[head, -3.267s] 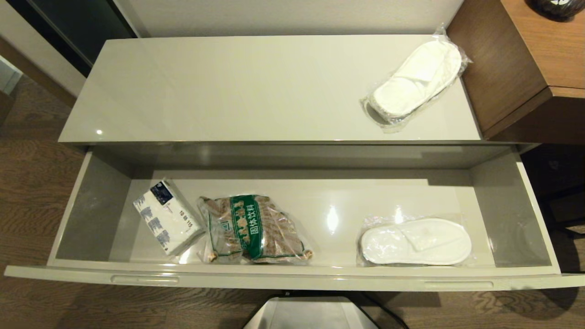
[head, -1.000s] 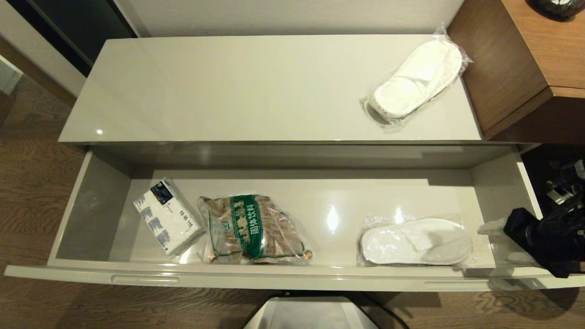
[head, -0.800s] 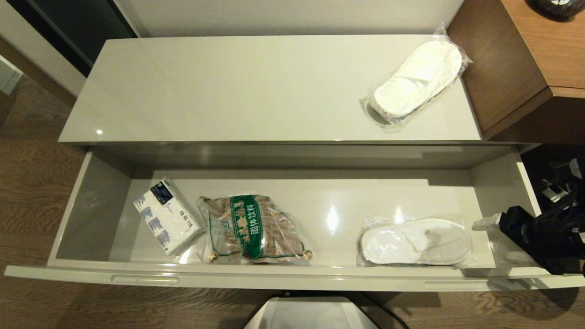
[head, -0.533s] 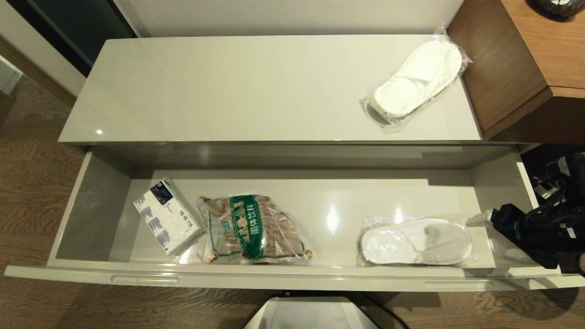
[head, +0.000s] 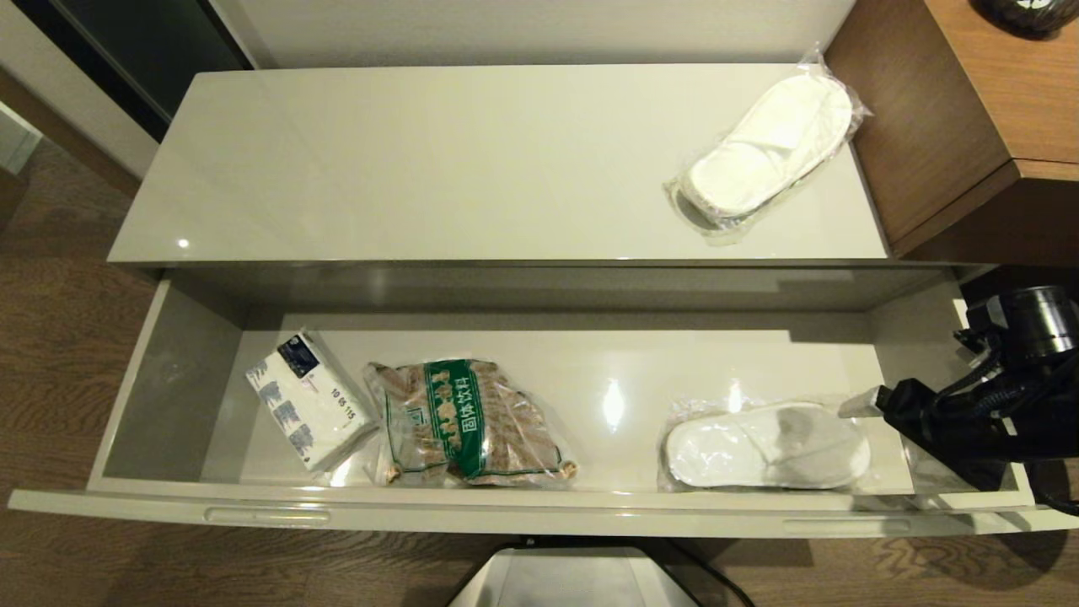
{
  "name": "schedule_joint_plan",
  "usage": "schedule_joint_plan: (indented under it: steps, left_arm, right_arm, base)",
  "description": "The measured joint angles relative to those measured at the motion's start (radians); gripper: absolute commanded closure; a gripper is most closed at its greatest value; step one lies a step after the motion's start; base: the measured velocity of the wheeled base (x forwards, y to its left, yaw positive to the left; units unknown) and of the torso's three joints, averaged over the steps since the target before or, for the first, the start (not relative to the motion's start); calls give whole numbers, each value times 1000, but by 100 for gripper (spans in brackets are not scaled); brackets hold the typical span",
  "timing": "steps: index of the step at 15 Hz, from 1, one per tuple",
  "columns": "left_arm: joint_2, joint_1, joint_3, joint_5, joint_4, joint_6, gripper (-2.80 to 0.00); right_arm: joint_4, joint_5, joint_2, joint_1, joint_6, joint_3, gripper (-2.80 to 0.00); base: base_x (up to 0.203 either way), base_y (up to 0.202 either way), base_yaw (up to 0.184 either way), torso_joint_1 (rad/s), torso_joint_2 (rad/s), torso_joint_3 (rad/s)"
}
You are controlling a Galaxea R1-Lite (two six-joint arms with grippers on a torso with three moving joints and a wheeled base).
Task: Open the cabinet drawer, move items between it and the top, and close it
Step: Take out the disposable slippers from the drawer
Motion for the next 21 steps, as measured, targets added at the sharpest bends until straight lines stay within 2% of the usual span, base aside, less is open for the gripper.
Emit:
schedule_joint_plan:
  steps: [5,12,19,21]
  left_arm:
    - [0,0,0,0,0,0,0]
    - [0,0,0,0,0,0,0]
    - [0,0,0,1,0,0,0]
    - [0,0,0,0,0,0,0]
  right_arm:
    - [26,-69,29,46,-23,-73,-280]
    - [45,-125,153,87,5,-193,-280]
    - [-11,-154,250,103,51,-236,-280]
    - [-2,-193,267,103,117,-243,-280]
  base:
    - [0,0,0,0,0,0]
    - [0,0,0,0,0,0]
    - [0,0,0,0,0,0]
    - [0,0,0,0,0,0]
